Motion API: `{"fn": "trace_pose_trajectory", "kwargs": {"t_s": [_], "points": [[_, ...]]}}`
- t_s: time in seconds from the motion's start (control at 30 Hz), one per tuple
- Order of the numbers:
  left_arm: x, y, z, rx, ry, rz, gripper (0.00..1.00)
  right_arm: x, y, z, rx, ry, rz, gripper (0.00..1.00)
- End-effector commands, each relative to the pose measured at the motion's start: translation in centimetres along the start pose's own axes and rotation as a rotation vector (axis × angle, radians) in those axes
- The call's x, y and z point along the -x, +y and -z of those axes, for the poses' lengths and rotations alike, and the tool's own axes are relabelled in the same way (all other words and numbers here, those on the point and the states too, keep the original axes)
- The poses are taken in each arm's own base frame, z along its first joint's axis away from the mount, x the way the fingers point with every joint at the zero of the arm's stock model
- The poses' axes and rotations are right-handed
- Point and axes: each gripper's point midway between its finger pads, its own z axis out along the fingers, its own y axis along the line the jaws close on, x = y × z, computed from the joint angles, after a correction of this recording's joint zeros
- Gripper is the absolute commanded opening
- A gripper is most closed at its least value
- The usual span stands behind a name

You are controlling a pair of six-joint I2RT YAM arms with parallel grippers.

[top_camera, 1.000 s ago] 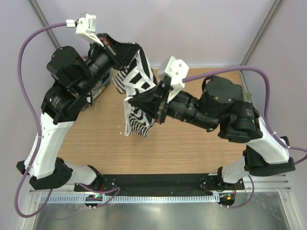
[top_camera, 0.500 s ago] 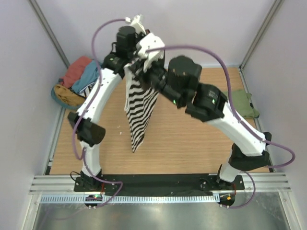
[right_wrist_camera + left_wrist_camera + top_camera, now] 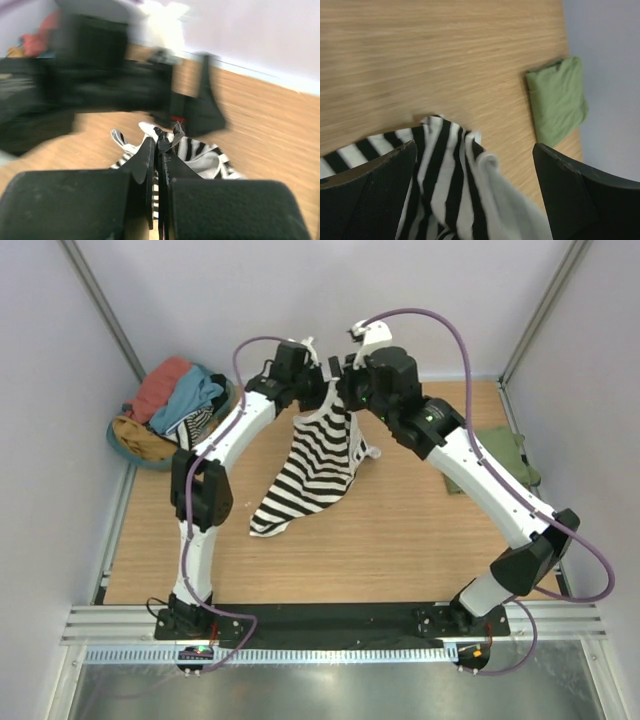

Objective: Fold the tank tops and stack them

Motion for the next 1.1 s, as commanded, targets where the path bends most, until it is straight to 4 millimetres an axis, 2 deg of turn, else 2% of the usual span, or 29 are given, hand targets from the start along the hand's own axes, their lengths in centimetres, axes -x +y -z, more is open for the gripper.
{"fn": "trace_pose_trajectory", "kwargs": {"t_s": [0.0, 0.03, 0.1, 0.13, 0.2, 0.23, 0.27, 0.3, 0.33, 0.37, 0.4, 0.43, 0.5, 0.53, 0.6, 0.63, 0.8, 0.9, 1.07], "points": [[5.4, -0.9, 7.7, 0.085, -0.185, -0.085, 1.0, 3.2, -2.9, 1.7, -0.036, -0.141, -0.193, 0.01], [4.5, 0.3, 8.6, 0.134, -0.177, -0.089, 1.0, 2.6, -4.8, 1.3, -0.078, -0.135, -0.22, 0.01], [3.8, 2.8, 9.9, 0.257, -0.193, -0.089, 1.0, 0.4, -7.1, 0.9, -0.132, -0.1, -0.259, 0.01], [2.7, 4.0, 11.0, 0.307, -0.182, -0.086, 1.0, -0.2, -9.1, 0.8, -0.176, -0.095, -0.303, 0.01], [1.8, 6.4, 12.5, 0.415, -0.19, -0.074, 0.99, -2.1, -11.3, 0.9, -0.223, -0.067, -0.349, 0.01], [-0.2, 8.0, 12.7, 0.454, -0.152, -0.064, 1.0, -2.6, -12.1, 0.9, -0.233, -0.062, -0.378, 0.01], [-0.3, 7.7, 14.0, 0.453, -0.175, -0.063, 0.99, -3.1, -13.9, 1.1, -0.257, -0.063, -0.399, 0.01], [-2.3, 9.3, 14.3, 0.495, -0.143, -0.052, 0.99, -4.1, -14.4, 1.2, -0.262, -0.05, -0.413, 0.01], [-3.2, 9.7, 14.7, 0.502, -0.135, -0.045, 0.99, -4.6, -15.0, 1.3, -0.275, -0.044, -0.417, 0.01], [-3.2, 9.0, 15.8, 0.477, -0.164, -0.042, 1.0, -5.0, -15.9, 1.5, -0.291, -0.043, -0.425, 0.01], [-4.3, 9.0, 15.9, 0.453, -0.144, -0.036, 1.0, -6.1, -16.3, 1.4, -0.297, -0.025, -0.432, 0.01], [-6.8, 10.3, 15.8, 0.466, -0.097, -0.029, 0.99, -6.6, -16.6, 1.3, -0.295, -0.014, -0.437, 0.01], [-7.8, 9.9, 17.1, 0.433, -0.113, -0.027, 1.0, -7.8, -17.3, 1.2, -0.308, 0.004, -0.447, 0.01], [-10.1, 10.8, 17.1, 0.433, -0.069, -0.02, 0.97, -8.1, -17.5, 1.0, -0.304, 0.011, -0.451, 0.01], [-11.0, 10.9, 18.1, 0.431, -0.076, -0.018, 0.97, -8.7, -17.8, 0.8, -0.299, 0.015, -0.457, 0.01], [-12.6, 12.0, 18.3, 0.458, -0.043, -0.011, 0.96, -9.0, -17.8, 0.6, -0.296, 0.02, -0.463, 0.01], [-15.4, 13.5, 19.6, 0.513, -0.011, 0.019, 0.95, -9.8, -17.8, 0.2, -0.286, 0.033, -0.476, 0.01], [-17.5, 13.7, 19.6, 0.506, 0.03, 0.021, 0.86, -10.4, -17.9, 0.1, -0.291, 0.046, -0.475, 0.01], [-20.6, 14.8, 19.9, 0.565, 0.089, 0.021, 0.82, -10.5, -18.1, 0.0, -0.289, 0.045, -0.48, 0.01]]}}
